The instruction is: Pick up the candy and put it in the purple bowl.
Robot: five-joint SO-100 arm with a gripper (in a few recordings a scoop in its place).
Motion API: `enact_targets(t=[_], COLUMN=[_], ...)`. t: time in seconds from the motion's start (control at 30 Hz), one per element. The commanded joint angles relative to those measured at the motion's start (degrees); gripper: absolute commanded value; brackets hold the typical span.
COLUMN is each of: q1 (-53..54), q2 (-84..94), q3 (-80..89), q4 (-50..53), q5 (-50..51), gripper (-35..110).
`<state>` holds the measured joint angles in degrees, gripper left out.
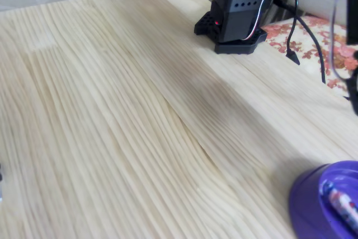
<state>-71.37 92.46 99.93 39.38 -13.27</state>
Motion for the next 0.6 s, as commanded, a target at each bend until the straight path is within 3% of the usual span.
enact_targets(t=[0.0, 0.3, 0.57], q1=[-0.5, 1.3, 5.7], q2=[7.0, 18.6, 32.3], q3=[0.7, 16.5, 30.0], q4=[-1.2, -7.5, -5.4], q5=[0.6, 1.8, 2.1], gripper=[0, 0, 0])
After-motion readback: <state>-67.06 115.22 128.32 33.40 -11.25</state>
